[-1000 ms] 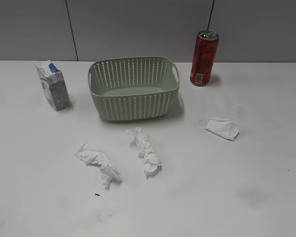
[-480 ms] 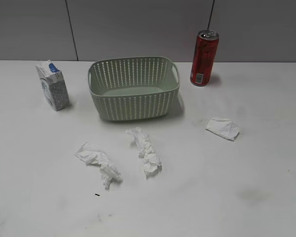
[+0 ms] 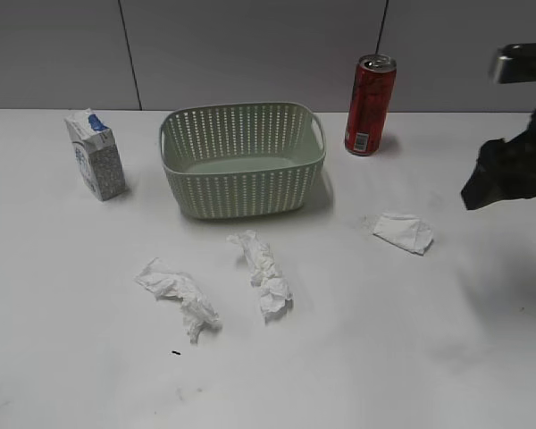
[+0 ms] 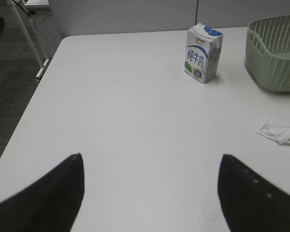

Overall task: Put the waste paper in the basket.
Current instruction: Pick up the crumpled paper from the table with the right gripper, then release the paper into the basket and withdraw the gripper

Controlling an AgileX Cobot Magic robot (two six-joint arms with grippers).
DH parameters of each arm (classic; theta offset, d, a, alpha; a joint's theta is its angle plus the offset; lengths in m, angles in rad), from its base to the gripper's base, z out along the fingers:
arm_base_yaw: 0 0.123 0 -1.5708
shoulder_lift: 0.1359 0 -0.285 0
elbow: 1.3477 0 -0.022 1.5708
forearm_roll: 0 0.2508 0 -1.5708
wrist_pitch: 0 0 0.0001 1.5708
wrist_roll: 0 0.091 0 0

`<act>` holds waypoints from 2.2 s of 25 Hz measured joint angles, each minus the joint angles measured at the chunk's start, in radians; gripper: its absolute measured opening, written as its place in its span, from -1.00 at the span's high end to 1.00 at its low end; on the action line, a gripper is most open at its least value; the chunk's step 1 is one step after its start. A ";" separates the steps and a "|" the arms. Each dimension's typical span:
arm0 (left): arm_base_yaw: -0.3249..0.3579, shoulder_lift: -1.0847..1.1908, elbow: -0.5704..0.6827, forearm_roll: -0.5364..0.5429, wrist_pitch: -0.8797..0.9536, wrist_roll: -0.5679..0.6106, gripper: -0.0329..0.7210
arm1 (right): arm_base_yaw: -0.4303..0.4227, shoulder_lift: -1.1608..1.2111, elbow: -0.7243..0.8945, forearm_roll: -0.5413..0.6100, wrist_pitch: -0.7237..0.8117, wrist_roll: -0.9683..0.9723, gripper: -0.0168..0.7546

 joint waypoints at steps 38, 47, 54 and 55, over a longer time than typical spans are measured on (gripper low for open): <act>0.000 0.000 0.000 0.000 0.000 0.000 -0.66 | 0.159 0.367 -0.416 -0.010 0.082 0.002 0.97; 0.000 0.000 0.000 0.000 0.000 0.000 -0.66 | 0.298 0.362 -0.603 0.096 -0.200 -0.149 0.97; 0.000 0.000 0.000 0.000 0.000 0.000 -0.57 | 0.332 0.498 -0.606 0.102 -0.384 -0.152 0.93; 0.000 0.000 0.000 0.000 0.000 0.000 -0.56 | 0.332 0.518 -0.606 0.102 -0.376 -0.152 0.87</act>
